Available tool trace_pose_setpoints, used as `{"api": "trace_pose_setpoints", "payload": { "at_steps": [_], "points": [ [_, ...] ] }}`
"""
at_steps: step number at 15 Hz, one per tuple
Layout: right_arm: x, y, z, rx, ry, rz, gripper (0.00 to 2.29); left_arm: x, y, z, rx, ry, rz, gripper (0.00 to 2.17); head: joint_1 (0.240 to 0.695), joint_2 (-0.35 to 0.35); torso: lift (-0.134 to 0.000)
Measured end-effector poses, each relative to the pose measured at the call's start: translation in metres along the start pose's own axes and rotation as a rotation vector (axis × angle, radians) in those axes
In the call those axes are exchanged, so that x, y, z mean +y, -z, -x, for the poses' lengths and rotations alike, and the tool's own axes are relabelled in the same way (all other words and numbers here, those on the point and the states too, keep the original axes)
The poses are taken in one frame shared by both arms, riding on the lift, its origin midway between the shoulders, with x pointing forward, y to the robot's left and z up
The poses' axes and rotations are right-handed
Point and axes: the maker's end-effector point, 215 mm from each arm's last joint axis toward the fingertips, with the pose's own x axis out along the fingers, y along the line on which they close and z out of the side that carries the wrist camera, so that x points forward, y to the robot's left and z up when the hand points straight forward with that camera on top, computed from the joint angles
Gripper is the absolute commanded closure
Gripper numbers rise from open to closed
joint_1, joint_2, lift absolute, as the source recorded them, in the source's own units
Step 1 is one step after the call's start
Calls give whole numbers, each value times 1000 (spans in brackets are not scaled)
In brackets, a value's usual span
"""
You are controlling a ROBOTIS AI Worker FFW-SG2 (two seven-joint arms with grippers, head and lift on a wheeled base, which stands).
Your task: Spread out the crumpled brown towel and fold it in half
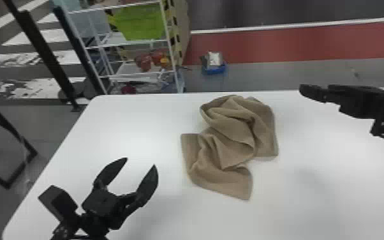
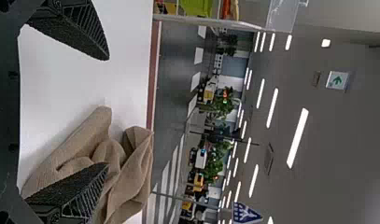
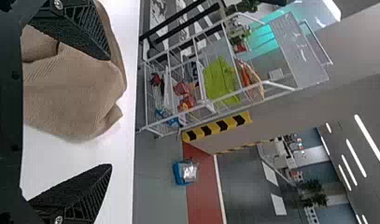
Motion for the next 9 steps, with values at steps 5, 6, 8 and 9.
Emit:
{"api": "trace_pose_setpoints", "payload": {
  "at_steps": [5, 6, 8, 9],
  "points": [
    [-92, -10, 74, -90, 116, -112, 63, -53, 18, -24, 62, 93, -6, 87, 695, -67, -134],
    [-107, -16, 87, -113, 138, -128, 63, -62, 19, -27, 69, 108, -7, 87, 695, -99, -134],
    [-142, -23, 116, -157, 189, -163, 66, -80, 17, -33, 80, 139, -4, 93, 695, -185, -134],
    [-156, -25, 128, -171, 214, -176, 66, -87, 17, -35, 87, 152, -5, 130, 695, -214, -134]
  ]
}}
